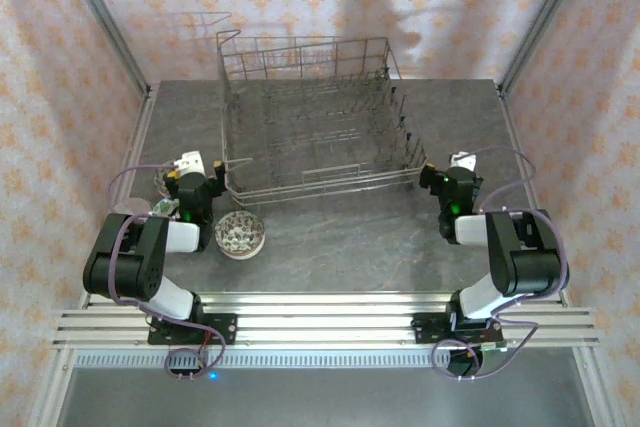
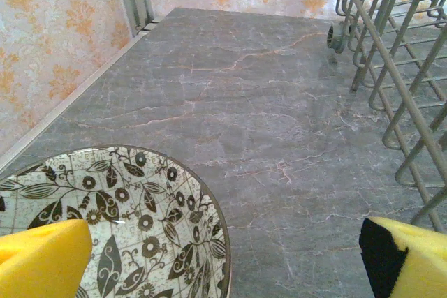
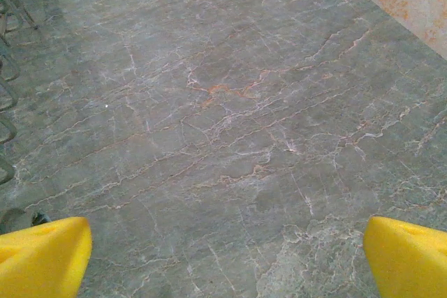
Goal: Load the bowls into the dish rack
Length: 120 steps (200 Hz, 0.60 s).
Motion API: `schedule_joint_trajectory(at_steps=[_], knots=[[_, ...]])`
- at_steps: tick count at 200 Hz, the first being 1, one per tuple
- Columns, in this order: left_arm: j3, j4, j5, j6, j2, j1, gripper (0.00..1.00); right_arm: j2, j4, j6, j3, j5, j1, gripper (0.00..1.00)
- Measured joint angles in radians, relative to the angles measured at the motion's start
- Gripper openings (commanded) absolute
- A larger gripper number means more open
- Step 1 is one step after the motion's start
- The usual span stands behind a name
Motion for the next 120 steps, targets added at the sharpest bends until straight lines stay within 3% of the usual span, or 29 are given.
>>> schedule_joint_trajectory(at_steps=[120], knots=[[0.0,-0.001,0.03,0.007,0.0,0.0,0.99,0.0,0.0,0.0,0.0,-0.005,-0.002,0.99]])
